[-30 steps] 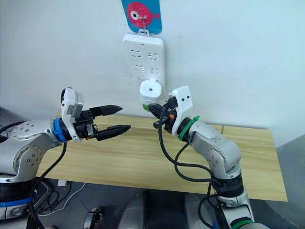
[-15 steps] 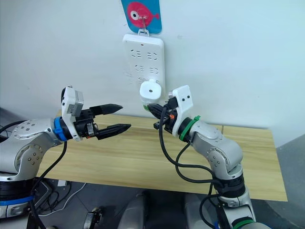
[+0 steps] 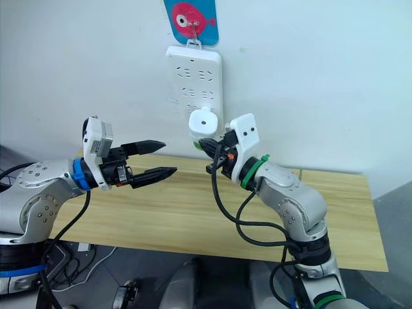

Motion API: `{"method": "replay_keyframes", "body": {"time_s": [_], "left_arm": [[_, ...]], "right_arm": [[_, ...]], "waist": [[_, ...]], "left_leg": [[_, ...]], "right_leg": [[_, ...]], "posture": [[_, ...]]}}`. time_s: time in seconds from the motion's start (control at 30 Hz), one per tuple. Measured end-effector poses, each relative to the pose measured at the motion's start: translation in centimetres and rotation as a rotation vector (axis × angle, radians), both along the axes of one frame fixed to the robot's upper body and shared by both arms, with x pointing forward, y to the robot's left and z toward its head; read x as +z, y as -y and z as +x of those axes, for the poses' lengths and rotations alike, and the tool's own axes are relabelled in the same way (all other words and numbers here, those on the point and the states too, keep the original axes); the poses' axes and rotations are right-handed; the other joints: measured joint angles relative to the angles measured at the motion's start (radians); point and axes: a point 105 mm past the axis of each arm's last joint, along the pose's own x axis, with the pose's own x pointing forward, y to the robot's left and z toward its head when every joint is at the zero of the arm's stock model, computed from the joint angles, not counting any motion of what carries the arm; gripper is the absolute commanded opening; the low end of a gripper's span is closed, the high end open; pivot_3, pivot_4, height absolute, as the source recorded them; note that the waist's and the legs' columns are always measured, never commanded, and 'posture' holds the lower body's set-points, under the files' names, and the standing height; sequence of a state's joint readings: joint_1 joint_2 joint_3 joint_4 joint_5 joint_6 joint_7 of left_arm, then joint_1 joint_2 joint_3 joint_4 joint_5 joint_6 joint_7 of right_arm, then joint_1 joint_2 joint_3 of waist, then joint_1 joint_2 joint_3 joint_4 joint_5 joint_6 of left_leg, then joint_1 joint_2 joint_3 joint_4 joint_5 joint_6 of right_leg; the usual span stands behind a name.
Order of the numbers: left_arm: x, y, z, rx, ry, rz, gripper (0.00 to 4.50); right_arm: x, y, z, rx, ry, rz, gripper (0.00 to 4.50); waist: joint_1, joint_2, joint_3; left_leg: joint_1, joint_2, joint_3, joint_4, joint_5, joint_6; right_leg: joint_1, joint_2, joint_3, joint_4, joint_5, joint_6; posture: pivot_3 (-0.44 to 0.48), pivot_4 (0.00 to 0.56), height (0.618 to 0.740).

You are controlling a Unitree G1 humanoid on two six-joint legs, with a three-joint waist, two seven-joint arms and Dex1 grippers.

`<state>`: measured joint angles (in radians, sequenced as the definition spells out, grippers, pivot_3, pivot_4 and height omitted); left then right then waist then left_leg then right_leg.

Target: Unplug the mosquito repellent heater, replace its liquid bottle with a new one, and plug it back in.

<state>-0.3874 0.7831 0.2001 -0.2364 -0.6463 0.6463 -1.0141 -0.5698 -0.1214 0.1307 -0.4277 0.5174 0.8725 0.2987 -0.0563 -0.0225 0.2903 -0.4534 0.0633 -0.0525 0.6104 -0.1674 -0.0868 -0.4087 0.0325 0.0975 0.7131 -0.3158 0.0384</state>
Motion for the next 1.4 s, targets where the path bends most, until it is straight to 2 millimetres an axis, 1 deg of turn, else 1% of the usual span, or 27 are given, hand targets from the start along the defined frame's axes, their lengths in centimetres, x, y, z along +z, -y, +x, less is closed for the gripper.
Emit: {"method": "replay_keyframes", "body": {"time_s": [0.5, 0.77, 1.0, 1.03, 1.13, 1.2, 1.27, 1.3, 1.33, 1.4], "left_arm": [[0.2, -0.1, 0.2, 0.004, 0.003, -0.002, 4.5], [0.0, 0.3, 0.3, -0.009, -0.003, 0.003, 4.5], [0.1, 0.3, 0.3, -0.007, 0.0, 0.004, 4.5], [0.1, 0.3, 0.4, -0.005, 0.0, 0.005, 4.5], [0.0, 0.1, 0.4, 0.003, -0.002, 0.01, 4.5], [-0.3, -0.2, 0.5, 0.016, -0.014, 0.012, 4.5], [-0.5, -0.9, 0.6, 0.043, -0.025, 0.025, 4.5], [-0.6, -1.6, 0.8, 0.071, -0.027, 0.053, 4.5], [-0.7, -2.8, 0.9, 0.113, -0.026, 0.097, 4.5], [-0.4, -5.5, 1.2, 0.208, -0.023, 0.151, 4.5]], "right_arm": [[0.0, -0.4, 0.4, -0.039, 0.053, -0.028, 0.06], [0.0, -0.4, 0.5, -0.051, 0.054, -0.028, 0.06], [-0.2, -0.1, -0.5, 0.018, 0.052, -0.053, 0.06], [-0.2, -0.3, -0.9, 0.045, 0.047, -0.052, 0.06], [0.0, 0.2, -2.1, 0.101, 0.055, -0.071, 0.06], [0.2, 1.4, -2.6, 0.118, 0.066, -0.093, 0.06], [0.5, 2.8, -2.7, 0.107, 0.075, -0.111, 0.06], [0.7, 4.2, -2.4, 0.08, 0.086, -0.132, 0.4], [1.0, 6.5, -1.9, 0.028, 0.101, -0.174, 0.6], [1.6, 11.5, -0.8, -0.106, 0.136, -0.267, 1.23]], "waist": [[0.0, 0.0, 0.0], [0.0, 0.0, 0.0], [-0.001, 0.0, 0.0], [-0.002, 0.0, 0.0], [0.001, 0.0, 0.0], [0.003, 0.0, 0.0], [0.003, 0.0, 0.0], [0.003, 0.0, 0.0], [0.003, 0.0, 0.0], [0.006, 0.0, 0.0]], "left_leg": [[0.0, 0.0, 0.0, 0.0, 0.0, 0.0], [0.001, 0.0, -0.001, 0.001, 0.002, -0.002], [0.0, 0.0, -0.001, 0.0, 0.001, -0.002], [0.001, 0.001, -0.001, 0.0, 0.001, -0.002], [0.0, 0.0, -0.001, 0.0, 0.001, -0.002], [0.0, 0.0, -0.001, 0.0, 0.001, -0.002], [0.0, 0.0, -0.001, 0.0, 0.001, -0.002], [0.0, 0.0, -0.001, 0.0, 0.001, -0.002], [0.0, 0.0, -0.001, 0.0, 0.001, -0.002], [0.0, -0.001, -0.001, 0.0, 0.001, -0.002]], "right_leg": [[0.0, 0.0, 0.0, 0.001, 0.0, 0.0], [0.0, 0.0, 0.0, 0.002, 0.0, 0.0], [0.0, 0.0, -0.001, 0.002, 0.0, 0.0], [0.0, 0.0, -0.001, 0.002, 0.0, -0.001], [0.0, 0.0, -0.001, 0.002, 0.0, -0.001], [0.0, 0.0, -0.001, 0.001, 0.0, -0.001], [0.0, 0.0, -0.001, 0.001, 0.0, -0.001], [0.0, 0.0, -0.001, 0.001, 0.0, -0.001], [0.0, 0.0, -0.001, 0.001, 0.0, -0.001], [0.0, 0.0, -0.001, 0.0, -0.001, -0.001]], "posture": [[0.008, 0.26, 0.74], [0.0, 0.261, 0.74], [0.004, 0.263, 0.74], [0.004, 0.263, 0.74], [0.006, 0.26, 0.74], [0.007, 0.254, 0.74], [0.005, 0.251, 0.74], [0.004, 0.249, 0.74], [0.004, 0.249, 0.74], [0.005, 0.244, 0.74]]}}
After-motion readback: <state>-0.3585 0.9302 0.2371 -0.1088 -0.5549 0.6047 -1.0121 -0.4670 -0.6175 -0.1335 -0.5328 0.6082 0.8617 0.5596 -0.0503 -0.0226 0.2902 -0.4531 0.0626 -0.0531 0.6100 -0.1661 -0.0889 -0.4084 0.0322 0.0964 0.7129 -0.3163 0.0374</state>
